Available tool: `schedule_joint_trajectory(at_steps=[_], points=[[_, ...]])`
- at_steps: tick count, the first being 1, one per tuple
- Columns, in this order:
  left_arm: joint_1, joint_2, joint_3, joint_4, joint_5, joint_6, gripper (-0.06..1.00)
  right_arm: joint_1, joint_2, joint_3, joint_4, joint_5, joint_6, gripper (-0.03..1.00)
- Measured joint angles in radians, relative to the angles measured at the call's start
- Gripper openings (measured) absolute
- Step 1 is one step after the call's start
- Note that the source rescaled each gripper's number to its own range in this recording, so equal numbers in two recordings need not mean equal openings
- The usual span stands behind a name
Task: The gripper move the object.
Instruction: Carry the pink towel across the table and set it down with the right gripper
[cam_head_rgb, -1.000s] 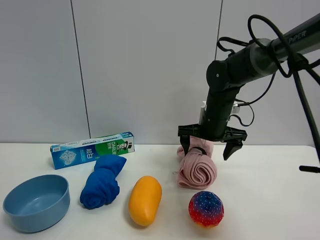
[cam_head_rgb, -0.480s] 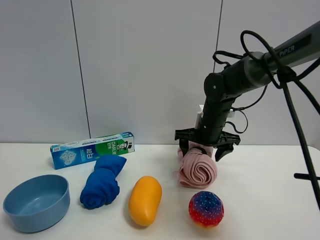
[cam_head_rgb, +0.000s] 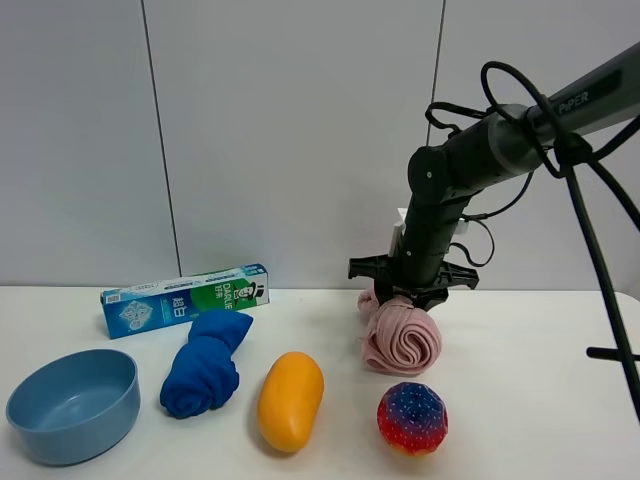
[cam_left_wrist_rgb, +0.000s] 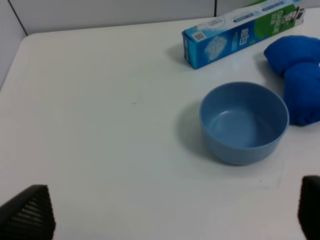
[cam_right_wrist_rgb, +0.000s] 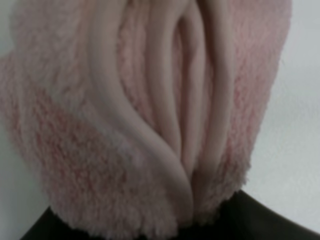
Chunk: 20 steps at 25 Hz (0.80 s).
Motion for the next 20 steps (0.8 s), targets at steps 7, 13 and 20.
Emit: schedule_joint_trajectory(at_steps=[7,13,20], points=[[0.000,0.000,0.000,0.000,0.000,0.000,1.00,0.000,-0.008,0.000,0.031,0.003,-0.077,0.00],[0.000,0.000,0.000,0.000,0.000,0.000,1.00,0.000,-0.092,0.000,0.049,0.022,-0.176,0.00],[0.000,0.000,0.000,0.000,0.000,0.000,1.00,0.000,-0.203,-0.005,0.107,0.031,-0.309,0.00]])
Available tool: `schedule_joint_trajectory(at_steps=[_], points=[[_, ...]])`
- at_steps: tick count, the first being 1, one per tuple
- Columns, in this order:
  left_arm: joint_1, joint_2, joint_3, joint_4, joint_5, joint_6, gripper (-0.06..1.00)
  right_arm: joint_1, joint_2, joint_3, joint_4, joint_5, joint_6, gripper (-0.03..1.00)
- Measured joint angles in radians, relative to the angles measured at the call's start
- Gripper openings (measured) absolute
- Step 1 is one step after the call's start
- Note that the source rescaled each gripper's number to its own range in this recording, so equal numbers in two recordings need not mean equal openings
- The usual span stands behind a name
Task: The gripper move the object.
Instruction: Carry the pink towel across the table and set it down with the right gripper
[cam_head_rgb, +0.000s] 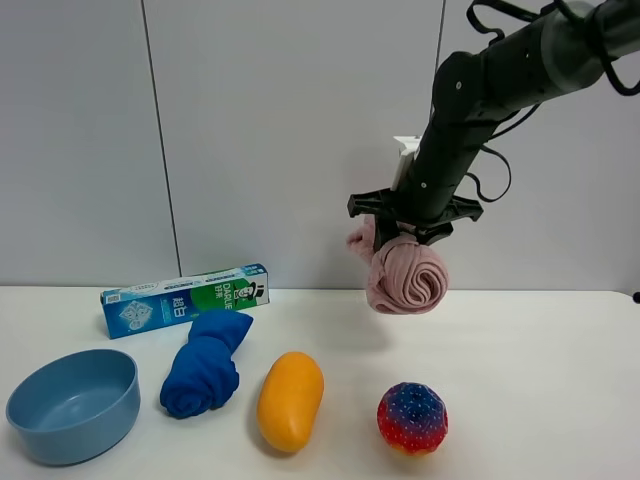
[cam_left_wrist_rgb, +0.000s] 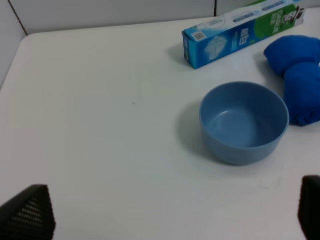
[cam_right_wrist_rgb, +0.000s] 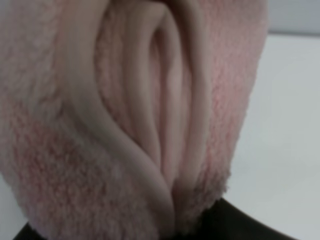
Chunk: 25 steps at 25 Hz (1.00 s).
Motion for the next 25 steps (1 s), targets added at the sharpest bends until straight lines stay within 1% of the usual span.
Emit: schedule_joint_trajectory(at_steps=[2,6,22,25], points=[[0.000,0.000,0.000,0.000,0.000,0.000,1.00,0.000,-0.017,-0.005,0.004,0.008,-0.032,0.00],[0.000,0.000,0.000,0.000,0.000,0.000,1.00,0.000,-0.028,-0.008,0.013,0.025,-0.056,0.00],[0.000,0.000,0.000,0.000,0.000,0.000,1.00,0.000,-0.028,-0.008,0.020,0.033,-0.063,0.00],[0.000,0.000,0.000,0.000,0.000,0.000,1.00,0.000,-0.028,-0.009,0.061,0.033,-0.065,0.00]])
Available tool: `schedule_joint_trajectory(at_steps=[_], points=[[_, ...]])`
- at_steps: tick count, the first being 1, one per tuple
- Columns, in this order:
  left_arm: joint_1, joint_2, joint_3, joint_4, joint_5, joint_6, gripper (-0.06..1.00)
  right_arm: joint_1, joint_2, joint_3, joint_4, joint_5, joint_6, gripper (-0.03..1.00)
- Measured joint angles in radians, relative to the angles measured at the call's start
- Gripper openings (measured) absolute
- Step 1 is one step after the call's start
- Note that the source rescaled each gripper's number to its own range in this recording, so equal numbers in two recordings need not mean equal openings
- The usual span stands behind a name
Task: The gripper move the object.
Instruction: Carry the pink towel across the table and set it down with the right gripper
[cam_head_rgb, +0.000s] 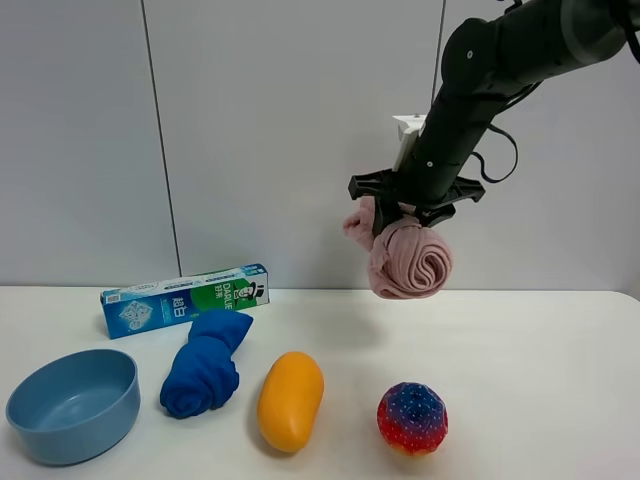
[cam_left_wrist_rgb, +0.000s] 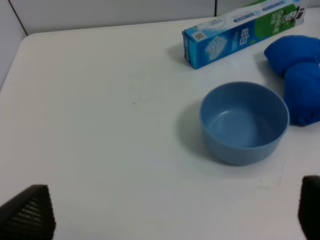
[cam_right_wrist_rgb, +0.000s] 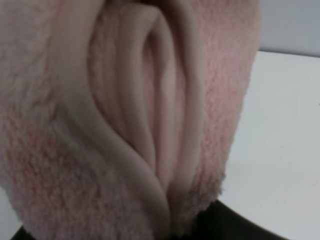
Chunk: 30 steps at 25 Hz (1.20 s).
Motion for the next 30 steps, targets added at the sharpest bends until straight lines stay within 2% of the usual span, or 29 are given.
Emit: schedule_joint_trajectory(at_steps=[4,10,14,20,26,30], points=[[0.000,0.000,0.000,0.000,0.000,0.000,1.00,0.012,0.000,-0.037,0.065,0.012,-0.077,0.00],[0.000,0.000,0.000,0.000,0.000,0.000,1.00,0.063,0.000,-0.161,0.159,0.064,-0.352,0.00],[0.000,0.000,0.000,0.000,0.000,0.000,1.00,0.096,0.000,-0.259,0.165,0.105,-0.493,0.00],[0.000,0.000,0.000,0.000,0.000,0.000,1.00,0.146,0.008,-0.426,0.165,0.182,-0.633,0.00],[0.000,0.000,0.000,0.000,0.000,0.000,1.00,0.202,0.102,-0.635,0.156,0.288,-0.696,0.00],[0.000,0.000,0.000,0.000,0.000,0.000,1.00,0.230,0.154,-0.692,0.156,0.310,-0.739,0.00]])
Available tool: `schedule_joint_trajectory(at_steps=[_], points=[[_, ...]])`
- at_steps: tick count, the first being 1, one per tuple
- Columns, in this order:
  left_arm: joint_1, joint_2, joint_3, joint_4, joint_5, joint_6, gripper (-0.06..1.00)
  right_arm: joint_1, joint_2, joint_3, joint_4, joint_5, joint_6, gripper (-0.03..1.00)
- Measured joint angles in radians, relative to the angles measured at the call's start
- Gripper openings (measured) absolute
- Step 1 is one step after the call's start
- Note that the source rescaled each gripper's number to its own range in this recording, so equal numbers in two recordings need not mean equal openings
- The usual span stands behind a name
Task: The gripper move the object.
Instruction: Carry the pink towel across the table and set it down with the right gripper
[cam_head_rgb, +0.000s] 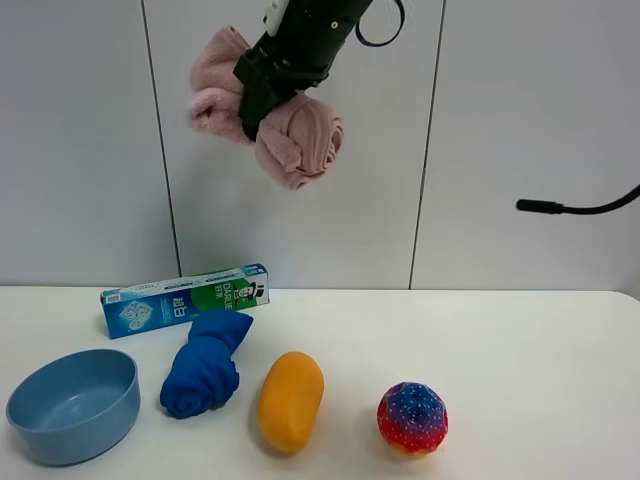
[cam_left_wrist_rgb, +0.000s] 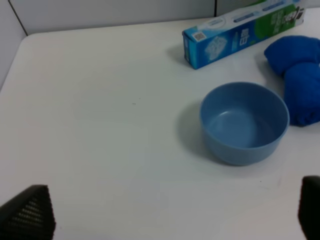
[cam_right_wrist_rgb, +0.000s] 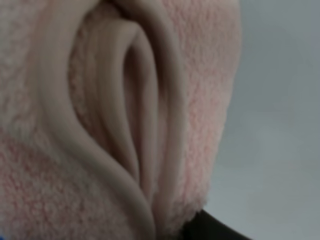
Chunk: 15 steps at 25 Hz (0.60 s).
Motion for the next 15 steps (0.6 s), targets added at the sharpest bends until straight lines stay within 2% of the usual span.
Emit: schedule_joint_trajectory(at_steps=[3,8,15], points=[[0.000,0.000,0.000,0.000,0.000,0.000,1.00,0.009,0.028,-0.001,-0.002,0.025,-0.066,0.00],[0.000,0.000,0.000,0.000,0.000,0.000,1.00,0.012,0.080,-0.002,-0.062,0.079,-0.203,0.00],[0.000,0.000,0.000,0.000,0.000,0.000,1.00,0.012,0.132,-0.003,-0.078,0.031,-0.317,0.00]])
